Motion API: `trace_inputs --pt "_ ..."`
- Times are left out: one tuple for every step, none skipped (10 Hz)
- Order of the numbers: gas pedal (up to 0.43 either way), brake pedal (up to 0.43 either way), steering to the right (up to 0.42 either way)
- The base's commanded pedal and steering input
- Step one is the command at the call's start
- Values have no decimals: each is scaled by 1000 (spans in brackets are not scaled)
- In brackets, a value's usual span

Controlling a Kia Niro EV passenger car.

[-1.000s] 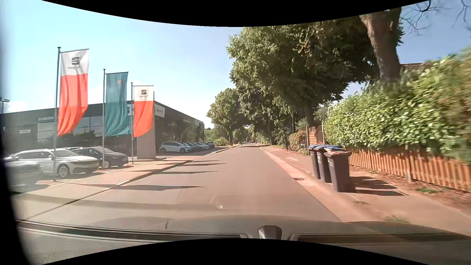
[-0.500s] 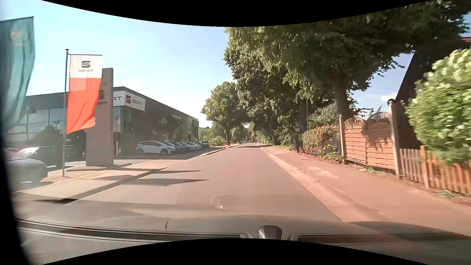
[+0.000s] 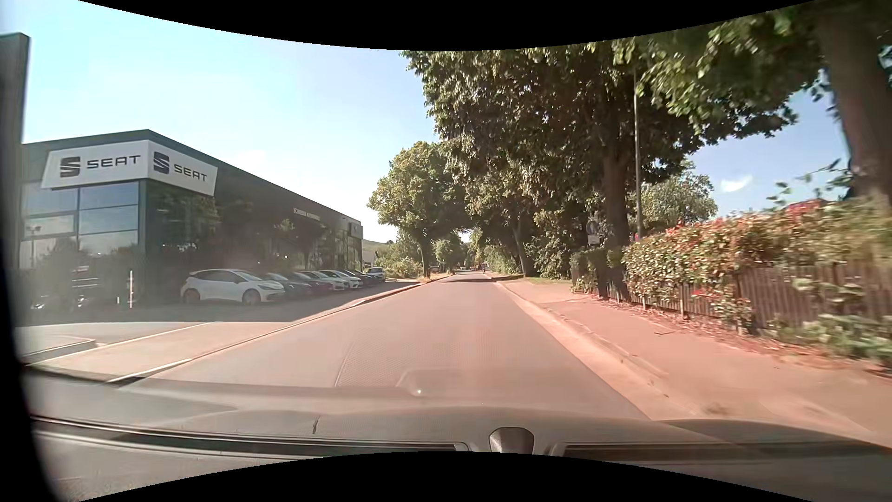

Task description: Follow the waypoints while adhering to traffic rules and regulations

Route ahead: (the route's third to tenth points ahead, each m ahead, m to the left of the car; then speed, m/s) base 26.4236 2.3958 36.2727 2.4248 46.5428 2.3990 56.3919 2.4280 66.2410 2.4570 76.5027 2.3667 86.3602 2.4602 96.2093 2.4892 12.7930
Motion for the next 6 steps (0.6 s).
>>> trace_inputs --pt "138 6 1" --pt "118 6 1" --pt "110 6 0" --pt "110 6 1" --pt "110 6 1" --pt "110 6 1"
